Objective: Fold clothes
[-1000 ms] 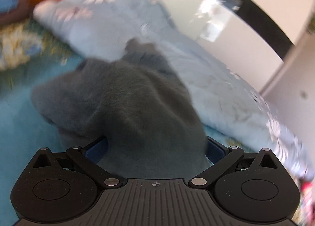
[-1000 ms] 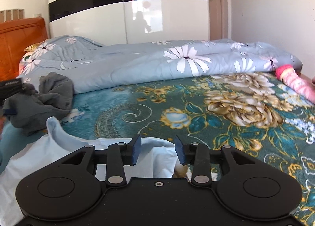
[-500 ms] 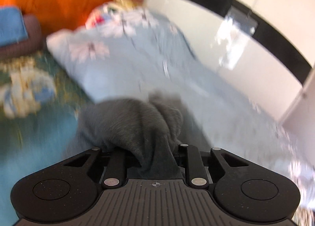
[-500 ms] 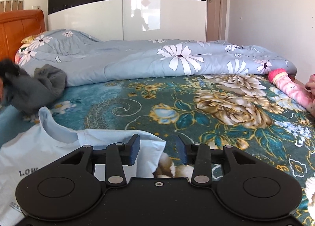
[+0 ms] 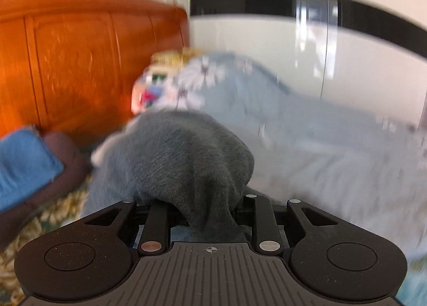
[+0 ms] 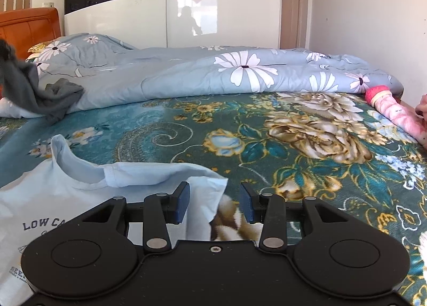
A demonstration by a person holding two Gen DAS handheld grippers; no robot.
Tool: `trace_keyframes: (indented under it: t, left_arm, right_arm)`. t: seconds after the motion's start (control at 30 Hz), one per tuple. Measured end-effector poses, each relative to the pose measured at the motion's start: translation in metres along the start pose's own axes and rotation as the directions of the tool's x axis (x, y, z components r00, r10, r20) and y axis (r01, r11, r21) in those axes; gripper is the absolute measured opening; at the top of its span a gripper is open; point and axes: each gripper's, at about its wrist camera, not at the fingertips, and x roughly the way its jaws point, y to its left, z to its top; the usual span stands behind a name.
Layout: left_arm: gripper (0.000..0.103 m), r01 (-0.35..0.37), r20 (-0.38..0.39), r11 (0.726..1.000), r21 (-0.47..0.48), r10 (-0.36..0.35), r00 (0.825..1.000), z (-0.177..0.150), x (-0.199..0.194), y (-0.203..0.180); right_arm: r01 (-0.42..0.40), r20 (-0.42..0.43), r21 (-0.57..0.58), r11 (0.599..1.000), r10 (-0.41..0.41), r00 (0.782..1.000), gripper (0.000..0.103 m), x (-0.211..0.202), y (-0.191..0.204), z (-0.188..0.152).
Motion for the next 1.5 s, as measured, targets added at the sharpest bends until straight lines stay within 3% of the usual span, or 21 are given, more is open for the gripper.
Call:
trace_keyframes:
  t: [0.13, 0.17, 0.2, 0.27, 0.4, 0.47, 0.63, 0.7, 0.83, 0.97, 1.07, 1.17, 1.33, 1.5]
  left_arm:
    - [0.023, -0.004, -0.118, 0.996, -0.086, -0.006, 0.993, -0.037, 0.02, 0.019]
    - [0.03, -0.001, -0.129, 0.996, -0.092, -0.011, 0.992, -0.046, 0.02, 0.021]
    - [0.049, 0.013, -0.146, 0.995, -0.095, -0.027, 0.989, -0.054, 0.019, 0.025]
    - [0.075, 0.059, -0.164, 0.99, -0.125, -0.08, 0.983, -0.071, 0.011, 0.026]
    - [0.078, 0.142, -0.172, 0.973, -0.18, -0.173, 0.97, -0.103, 0.002, 0.039]
    - [0.079, 0.169, -0.159, 0.966, -0.197, -0.202, 0.966, -0.127, -0.02, 0.041]
    - [0.091, 0.314, -0.019, 0.934, -0.168, -0.321, 0.947, -0.195, -0.12, 0.047]
    - [0.102, 0.344, 0.004, 0.93, -0.131, -0.347, 0.938, -0.22, -0.155, 0.053]
    - [0.102, 0.363, -0.024, 0.929, -0.067, -0.365, 0.931, -0.26, -0.204, 0.07]
    - [0.102, 0.371, -0.08, 0.923, -0.104, -0.379, 0.922, -0.273, -0.23, 0.094]
    - [0.102, 0.367, -0.069, 0.923, -0.114, -0.375, 0.924, -0.27, -0.245, 0.107]
    - [0.102, 0.358, -0.04, 0.926, -0.12, -0.365, 0.93, -0.265, -0.257, 0.118]
    - [0.102, 0.363, -0.016, 0.926, -0.107, -0.367, 0.93, -0.257, -0.264, 0.117]
    - [0.102, 0.376, -0.03, 0.919, -0.118, -0.382, 0.924, -0.258, -0.264, 0.108]
  right_arm:
    - [-0.009, -0.004, -0.041, 0.999, 0.009, 1.0, 0.04, -0.004, 0.004, 0.001]
    - [-0.01, -0.007, -0.043, 0.999, 0.01, 1.0, 0.04, -0.006, 0.003, 0.001]
    - [-0.011, -0.01, -0.045, 0.999, 0.011, 1.0, 0.04, -0.008, 0.003, 0.0]
    - [-0.013, -0.017, -0.045, 0.999, 0.012, 1.0, 0.04, -0.012, 0.001, -0.001]
    - [-0.029, -0.047, -0.03, 0.999, 0.028, 0.999, 0.04, -0.024, 0.001, -0.013]
    - [-0.042, -0.066, -0.039, 0.998, 0.039, 0.997, 0.04, -0.033, 0.004, -0.023]
    - [-0.035, -0.122, -0.019, 0.999, 0.032, 0.992, 0.041, -0.065, 0.003, -0.052]
    - [-0.029, -0.151, 0.001, 1.0, 0.029, 0.988, 0.041, -0.079, 0.0, -0.066]
    - [-0.052, -0.202, 0.032, 0.998, 0.058, 0.978, 0.042, -0.104, 0.001, -0.096]
    - [-0.058, -0.231, 0.073, 0.996, 0.073, 0.97, 0.041, -0.11, 0.007, -0.113]
    - [-0.071, -0.227, 0.096, 0.993, 0.091, 0.97, 0.003, -0.109, 0.01, -0.113]
    - [-0.042, -0.203, 0.135, 0.99, 0.069, 0.977, 0.003, -0.113, -0.003, -0.104]
    - [0.118, -0.133, 0.067, 0.991, -0.108, 0.985, 0.002, -0.124, -0.043, -0.076]
    - [0.29, -0.105, 0.043, 0.956, -0.284, 0.953, 0.003, -0.114, -0.094, -0.05]
